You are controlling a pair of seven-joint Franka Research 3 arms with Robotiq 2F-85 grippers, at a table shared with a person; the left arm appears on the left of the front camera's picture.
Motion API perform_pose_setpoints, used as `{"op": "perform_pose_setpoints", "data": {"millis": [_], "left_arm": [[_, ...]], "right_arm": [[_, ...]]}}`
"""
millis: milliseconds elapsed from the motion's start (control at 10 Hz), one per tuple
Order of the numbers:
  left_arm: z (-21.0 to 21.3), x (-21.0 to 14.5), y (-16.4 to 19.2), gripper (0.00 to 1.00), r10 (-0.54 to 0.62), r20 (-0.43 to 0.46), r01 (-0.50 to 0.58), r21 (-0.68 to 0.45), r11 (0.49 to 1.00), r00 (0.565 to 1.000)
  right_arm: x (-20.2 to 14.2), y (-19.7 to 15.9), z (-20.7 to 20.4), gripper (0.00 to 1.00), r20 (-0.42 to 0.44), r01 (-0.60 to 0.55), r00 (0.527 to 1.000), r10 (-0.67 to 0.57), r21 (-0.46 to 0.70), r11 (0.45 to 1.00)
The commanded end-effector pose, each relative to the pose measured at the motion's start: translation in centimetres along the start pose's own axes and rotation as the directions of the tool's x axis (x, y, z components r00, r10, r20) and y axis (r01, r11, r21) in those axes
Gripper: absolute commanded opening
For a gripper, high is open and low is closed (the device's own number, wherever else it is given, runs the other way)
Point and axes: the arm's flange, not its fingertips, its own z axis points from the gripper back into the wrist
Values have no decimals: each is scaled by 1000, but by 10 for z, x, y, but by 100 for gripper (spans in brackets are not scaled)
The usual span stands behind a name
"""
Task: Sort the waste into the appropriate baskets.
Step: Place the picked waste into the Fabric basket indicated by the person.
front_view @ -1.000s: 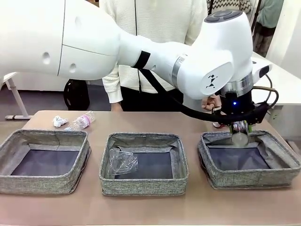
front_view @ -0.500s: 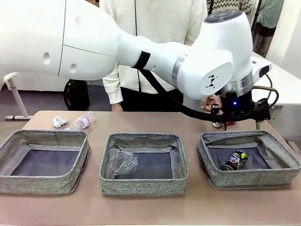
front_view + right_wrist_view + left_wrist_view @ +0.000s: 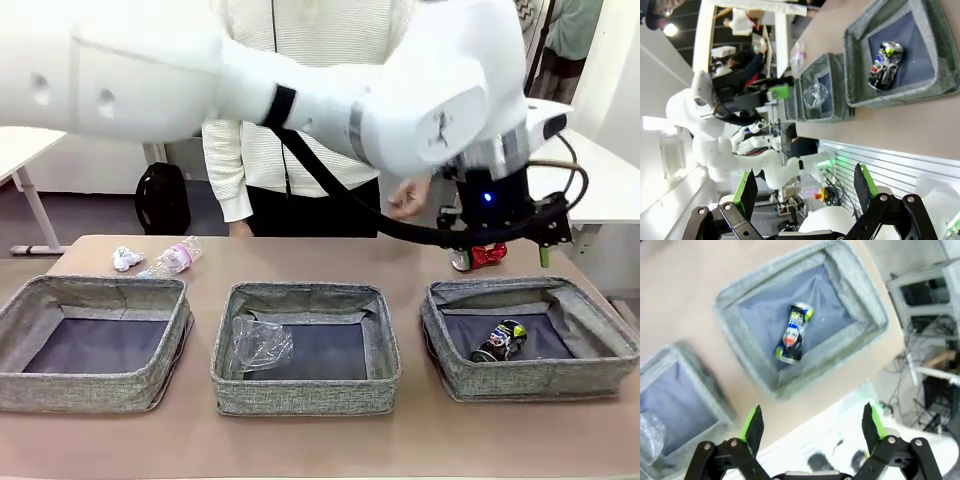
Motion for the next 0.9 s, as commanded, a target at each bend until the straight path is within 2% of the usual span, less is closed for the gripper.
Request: {"op": "perform_pose_setpoints", "data": {"millis": [0, 100, 300, 400, 500, 600, 700, 800], "left_arm": [[79, -36, 75, 100, -26, -80, 25, -17, 1000, 996], [114, -54, 123, 100, 21, -55, -18, 57, 998, 998], [162, -84, 205, 100, 161, -67, -166, -82, 983, 985], [184, -106, 259, 100, 313, -47, -317, -154, 936, 948], [192, -120, 283, 100, 290, -89, -303, -300, 905, 953], [199, -138, 320, 100, 357, -110, -370, -398, 839, 928], [201, -150, 349, 100, 377, -164, -410, -421, 809, 912], [202, -160, 381, 100, 371, -191, -412, -558, 721, 909]], "right_arm": [[32, 18, -31, 100, -91, -19, 996, 19, 3, 1000], [50, 37, -59, 100, -147, -20, 989, 30, 68, 997], [69, 71, -121, 100, -268, -40, 961, 67, 104, 994], [68, 90, -167, 100, -368, -54, 924, 100, 133, 990], [64, 96, -194, 100, -411, -59, 906, 107, 128, 990], [58, 102, -228, 100, -418, -30, 905, 82, 130, 991], [59, 105, -242, 100, -444, 63, 895, 35, 204, 977], [65, 104, -244, 100, -444, 194, 894, -65, 253, 948]]}}
